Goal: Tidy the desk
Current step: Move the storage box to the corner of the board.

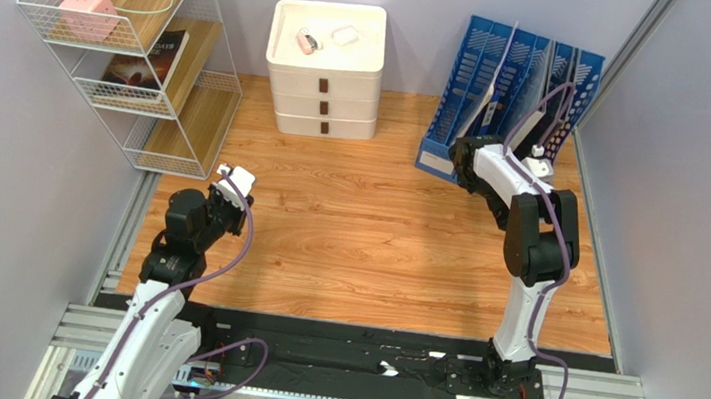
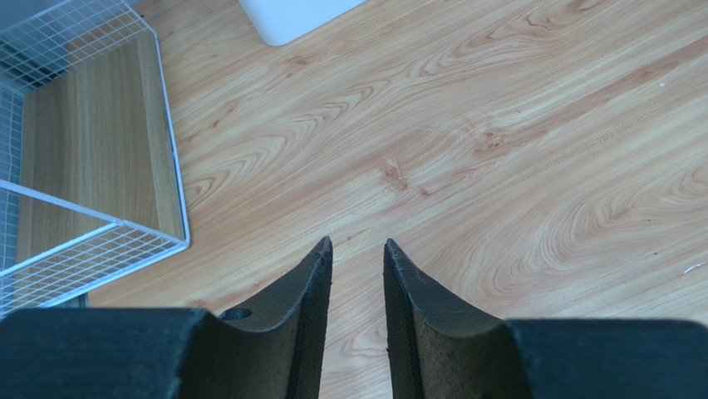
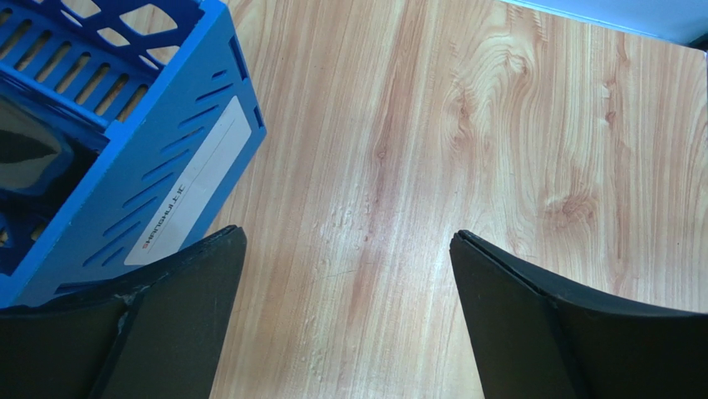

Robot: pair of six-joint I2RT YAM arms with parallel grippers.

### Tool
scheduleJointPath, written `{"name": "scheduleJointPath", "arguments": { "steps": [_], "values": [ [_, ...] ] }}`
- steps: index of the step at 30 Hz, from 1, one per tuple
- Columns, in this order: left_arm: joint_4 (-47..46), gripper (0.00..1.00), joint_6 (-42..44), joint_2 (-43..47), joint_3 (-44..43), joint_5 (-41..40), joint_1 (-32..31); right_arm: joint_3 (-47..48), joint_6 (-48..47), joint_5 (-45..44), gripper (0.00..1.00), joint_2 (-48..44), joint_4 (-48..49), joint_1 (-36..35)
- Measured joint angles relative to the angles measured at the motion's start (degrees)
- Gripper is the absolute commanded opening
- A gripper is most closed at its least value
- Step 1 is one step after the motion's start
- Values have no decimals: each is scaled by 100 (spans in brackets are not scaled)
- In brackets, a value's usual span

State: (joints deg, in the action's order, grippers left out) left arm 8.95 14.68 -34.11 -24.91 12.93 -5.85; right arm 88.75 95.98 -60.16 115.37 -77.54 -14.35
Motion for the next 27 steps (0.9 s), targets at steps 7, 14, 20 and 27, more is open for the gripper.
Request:
{"name": "scheduleJointPath", "arguments": {
  "steps": [7, 14, 20, 27],
  "values": [
    [2, 36, 0, 52, 0, 9, 0, 651, -160, -28, 99, 59, -66, 354],
    [2, 36, 2, 68, 0, 9, 0, 1838, -636, -275, 100, 599, -195, 811],
    [4, 36, 4, 66, 0, 9, 0, 2660, -1005, -385, 100, 1231, -240, 911],
    [2, 36, 4, 46, 0, 7, 0, 3571, -1456, -579, 100, 1766, -328, 981]
  ]
}}
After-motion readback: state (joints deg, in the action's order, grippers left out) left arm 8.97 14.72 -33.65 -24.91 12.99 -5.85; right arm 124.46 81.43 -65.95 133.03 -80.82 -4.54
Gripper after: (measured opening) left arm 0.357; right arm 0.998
